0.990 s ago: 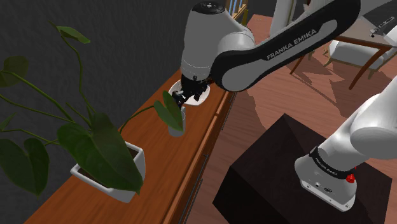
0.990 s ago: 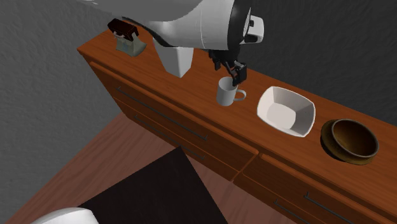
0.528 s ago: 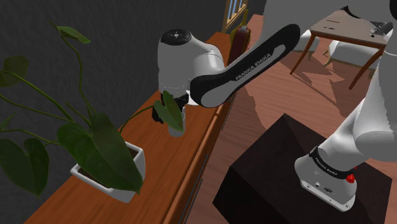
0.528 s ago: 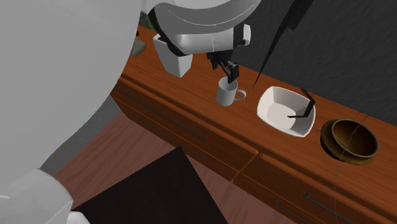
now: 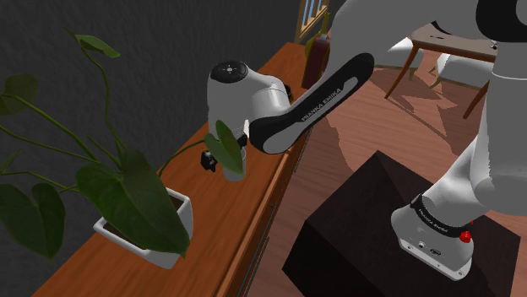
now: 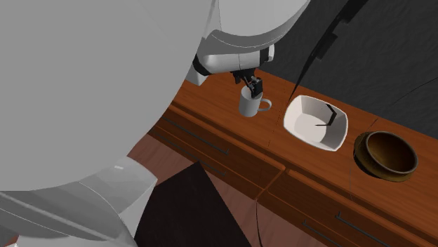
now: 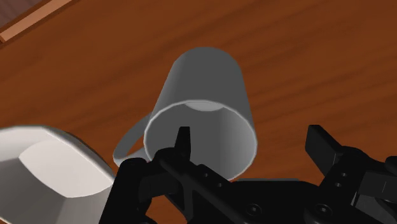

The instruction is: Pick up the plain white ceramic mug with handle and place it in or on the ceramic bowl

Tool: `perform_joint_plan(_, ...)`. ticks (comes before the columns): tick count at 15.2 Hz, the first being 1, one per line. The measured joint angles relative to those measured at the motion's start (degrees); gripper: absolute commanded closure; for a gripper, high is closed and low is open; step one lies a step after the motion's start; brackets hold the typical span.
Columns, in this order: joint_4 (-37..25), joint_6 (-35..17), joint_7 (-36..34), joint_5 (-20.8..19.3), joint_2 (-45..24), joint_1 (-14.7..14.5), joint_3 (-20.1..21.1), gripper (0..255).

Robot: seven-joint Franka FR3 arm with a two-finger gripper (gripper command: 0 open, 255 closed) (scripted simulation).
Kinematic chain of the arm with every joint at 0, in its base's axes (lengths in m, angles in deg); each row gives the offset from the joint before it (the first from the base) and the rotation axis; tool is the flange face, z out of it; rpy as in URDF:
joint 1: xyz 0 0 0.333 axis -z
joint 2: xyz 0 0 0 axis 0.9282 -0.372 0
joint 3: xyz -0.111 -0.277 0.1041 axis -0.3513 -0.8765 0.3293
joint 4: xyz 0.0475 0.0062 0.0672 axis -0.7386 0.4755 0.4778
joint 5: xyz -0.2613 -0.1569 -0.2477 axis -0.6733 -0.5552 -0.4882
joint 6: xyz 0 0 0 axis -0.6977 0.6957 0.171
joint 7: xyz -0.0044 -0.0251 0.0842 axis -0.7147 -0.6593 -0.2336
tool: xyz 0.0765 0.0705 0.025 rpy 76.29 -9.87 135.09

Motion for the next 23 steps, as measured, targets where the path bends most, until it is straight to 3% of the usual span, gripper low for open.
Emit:
perform_joint_plan(6,-0.16,-0.18,-0.18,-0.27,-0.36,-0.15,-0.18,0)
perform_joint_plan(7,-0.16,-0.18,-0.18,-0.27,-0.36,-0.15,-0.18,255)
perform_joint_plan(17,-0.16,-0.18,-0.18,-0.27,-0.36,-0.16,-0.17,255)
perform_joint_plan(23,-0.53,2.4,1.96,2.35,2.3,1.02,1.42,255)
